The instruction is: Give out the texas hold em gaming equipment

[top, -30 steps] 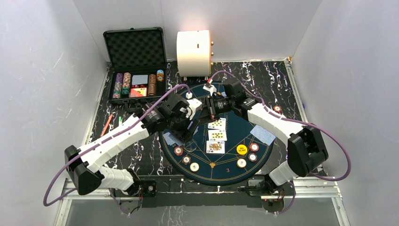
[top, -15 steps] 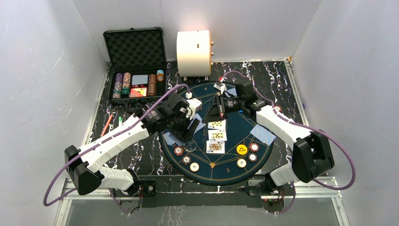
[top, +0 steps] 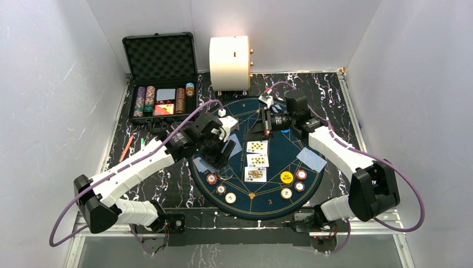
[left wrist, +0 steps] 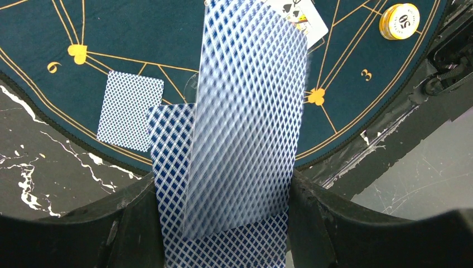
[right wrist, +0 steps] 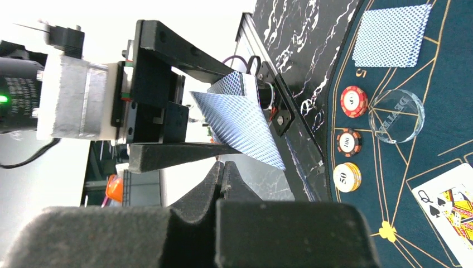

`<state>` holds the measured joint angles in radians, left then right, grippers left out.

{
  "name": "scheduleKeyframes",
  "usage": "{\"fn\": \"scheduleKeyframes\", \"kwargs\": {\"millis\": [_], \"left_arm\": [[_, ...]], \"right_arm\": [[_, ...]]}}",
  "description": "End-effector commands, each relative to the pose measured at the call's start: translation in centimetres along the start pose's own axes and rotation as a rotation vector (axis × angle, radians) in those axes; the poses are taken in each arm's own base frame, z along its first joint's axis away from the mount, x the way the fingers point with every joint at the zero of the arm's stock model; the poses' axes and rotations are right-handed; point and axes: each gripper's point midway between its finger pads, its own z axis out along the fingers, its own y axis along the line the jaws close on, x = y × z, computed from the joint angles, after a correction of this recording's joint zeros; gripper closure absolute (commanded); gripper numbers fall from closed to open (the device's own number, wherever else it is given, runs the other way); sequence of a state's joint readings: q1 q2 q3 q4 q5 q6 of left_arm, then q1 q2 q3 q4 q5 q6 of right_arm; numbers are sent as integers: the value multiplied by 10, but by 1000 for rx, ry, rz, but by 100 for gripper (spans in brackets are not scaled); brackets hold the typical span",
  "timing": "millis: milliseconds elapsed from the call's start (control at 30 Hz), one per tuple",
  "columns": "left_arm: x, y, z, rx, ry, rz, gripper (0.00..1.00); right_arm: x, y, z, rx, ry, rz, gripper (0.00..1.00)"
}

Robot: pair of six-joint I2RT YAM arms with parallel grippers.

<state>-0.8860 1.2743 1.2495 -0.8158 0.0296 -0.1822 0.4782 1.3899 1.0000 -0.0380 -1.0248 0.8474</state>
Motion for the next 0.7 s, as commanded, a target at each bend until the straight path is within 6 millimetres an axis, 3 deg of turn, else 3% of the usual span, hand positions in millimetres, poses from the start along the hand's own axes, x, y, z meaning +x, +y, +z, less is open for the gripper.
{"fn": "scheduleKeyframes", "kwargs": {"millis": [0,200,300,433,667], "left_arm": [[-1,1,-13,-7,-49,-2,100],[2,2,-10,-13,-44,-6,100],[2,1,-8,-7,-46,-5,100],[3,2,-8,-10,-43,-9,100],[3,6,-15,-33,-67,-13,100]], "right_arm": [[-9,18,-22,-45,-61,-55,100],[-14,15,-40,-43,-109,-38,100],[-16,-1,-42,-14,-125,1,100],[-16,-49,-47,225,-134,-3,100],[1,-127,-54,525,-96,22,76]]}}
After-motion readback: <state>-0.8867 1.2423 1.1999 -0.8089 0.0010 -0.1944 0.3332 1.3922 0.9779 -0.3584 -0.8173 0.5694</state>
